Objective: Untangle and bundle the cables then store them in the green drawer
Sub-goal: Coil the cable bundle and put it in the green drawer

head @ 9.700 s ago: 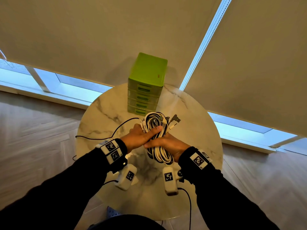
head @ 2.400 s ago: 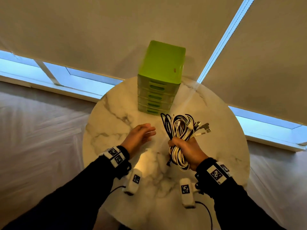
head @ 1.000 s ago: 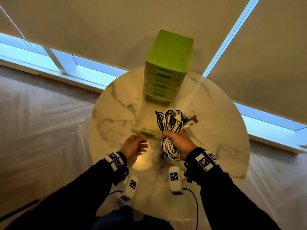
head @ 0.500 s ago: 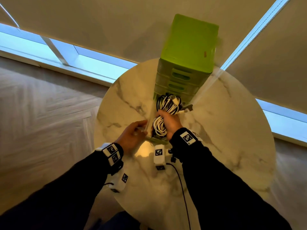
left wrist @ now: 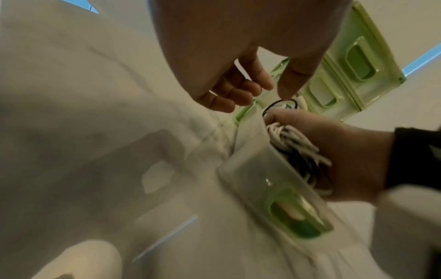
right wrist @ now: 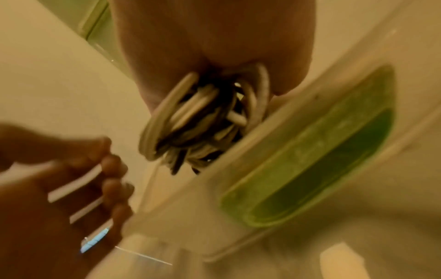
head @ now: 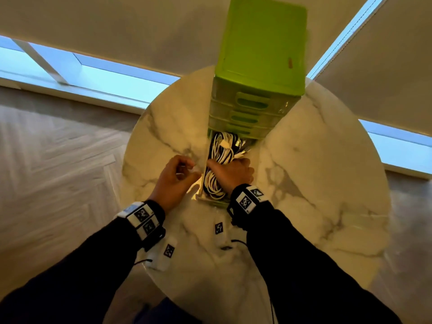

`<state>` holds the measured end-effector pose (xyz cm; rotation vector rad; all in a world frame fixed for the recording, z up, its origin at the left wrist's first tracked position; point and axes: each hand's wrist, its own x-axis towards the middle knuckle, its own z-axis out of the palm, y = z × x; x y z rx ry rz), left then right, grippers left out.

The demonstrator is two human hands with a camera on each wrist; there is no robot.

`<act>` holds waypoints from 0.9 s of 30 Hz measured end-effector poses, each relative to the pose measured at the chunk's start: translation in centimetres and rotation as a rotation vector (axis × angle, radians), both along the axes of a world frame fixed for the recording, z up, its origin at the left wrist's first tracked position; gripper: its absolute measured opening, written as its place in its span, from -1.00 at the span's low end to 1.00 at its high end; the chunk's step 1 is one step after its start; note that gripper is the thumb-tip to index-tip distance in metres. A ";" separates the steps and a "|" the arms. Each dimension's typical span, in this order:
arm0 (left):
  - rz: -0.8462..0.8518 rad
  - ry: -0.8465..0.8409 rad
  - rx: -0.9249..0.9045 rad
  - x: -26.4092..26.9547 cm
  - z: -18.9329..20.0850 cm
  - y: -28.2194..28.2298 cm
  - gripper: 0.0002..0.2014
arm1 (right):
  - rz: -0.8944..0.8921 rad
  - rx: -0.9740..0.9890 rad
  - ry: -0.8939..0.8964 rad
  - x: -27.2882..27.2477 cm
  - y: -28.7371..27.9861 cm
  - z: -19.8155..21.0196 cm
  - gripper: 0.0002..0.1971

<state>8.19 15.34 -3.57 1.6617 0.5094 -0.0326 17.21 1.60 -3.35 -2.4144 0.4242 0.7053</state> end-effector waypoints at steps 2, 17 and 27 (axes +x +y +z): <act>-0.031 -0.087 0.058 2.3 0.8 -0.3 -0.80 | 0.119 -0.048 -0.039 0.0 -0.1 -0.3 -0.02; -0.400 -0.012 0.490 10.5 1.1 -5.3 -0.64 | 0.128 0.077 0.130 -0.3 -2.3 0.4 -0.41; -0.527 0.031 0.480 12.1 0.8 -6.0 -0.82 | 0.150 0.214 -0.349 -3.7 -4.2 0.7 -0.29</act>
